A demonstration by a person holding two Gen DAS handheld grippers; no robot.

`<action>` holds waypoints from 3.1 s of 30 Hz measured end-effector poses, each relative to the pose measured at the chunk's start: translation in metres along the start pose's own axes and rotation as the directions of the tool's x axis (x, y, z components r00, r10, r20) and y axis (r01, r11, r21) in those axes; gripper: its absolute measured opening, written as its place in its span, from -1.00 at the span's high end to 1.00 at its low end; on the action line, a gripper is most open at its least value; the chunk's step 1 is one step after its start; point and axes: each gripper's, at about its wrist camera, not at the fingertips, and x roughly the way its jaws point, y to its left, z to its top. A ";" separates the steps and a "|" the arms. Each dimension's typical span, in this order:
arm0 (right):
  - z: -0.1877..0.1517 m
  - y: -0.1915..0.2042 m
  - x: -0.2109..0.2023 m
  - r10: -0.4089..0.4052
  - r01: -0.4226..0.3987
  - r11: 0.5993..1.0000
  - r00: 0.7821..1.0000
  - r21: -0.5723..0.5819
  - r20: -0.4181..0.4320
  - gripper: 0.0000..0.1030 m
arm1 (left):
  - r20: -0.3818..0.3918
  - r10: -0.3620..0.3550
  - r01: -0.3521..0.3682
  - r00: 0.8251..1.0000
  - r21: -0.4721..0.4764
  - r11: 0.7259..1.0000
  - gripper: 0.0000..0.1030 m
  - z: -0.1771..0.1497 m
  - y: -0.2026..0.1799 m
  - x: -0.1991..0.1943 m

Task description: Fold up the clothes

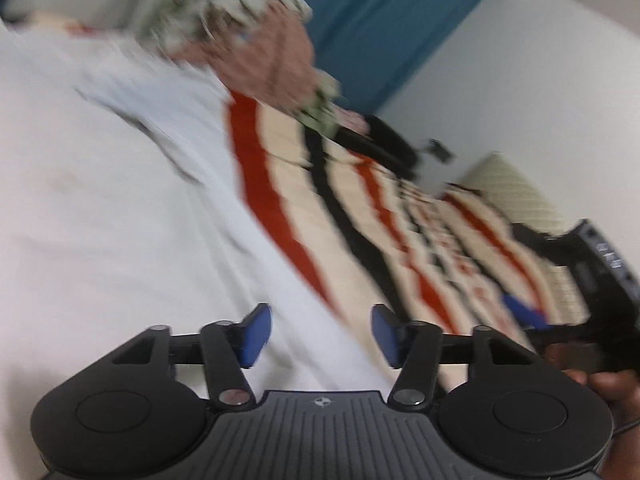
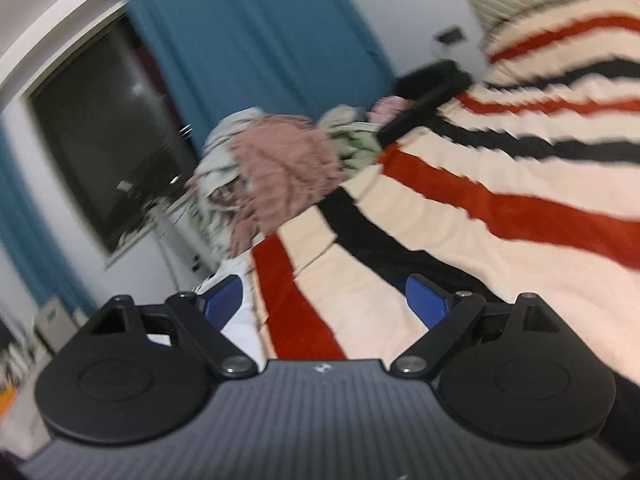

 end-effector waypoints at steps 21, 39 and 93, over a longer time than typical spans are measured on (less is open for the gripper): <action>-0.017 -0.010 0.030 -0.053 0.056 0.998 0.995 0.040 -0.080 -0.74 | -0.155 -0.158 0.121 0.975 -0.225 0.967 0.63 -0.037 0.043 0.095; -0.020 0.006 0.020 -0.092 0.091 0.994 0.996 -0.064 -0.002 -0.74 | -0.017 -0.153 0.145 0.988 -0.232 0.962 0.92 0.016 0.037 -0.059; -0.072 0.106 -0.001 0.213 -0.212 0.849 0.976 -0.483 -0.054 -0.75 | 0.305 0.374 -0.469 0.876 0.351 0.810 -0.99 0.019 0.002 -0.104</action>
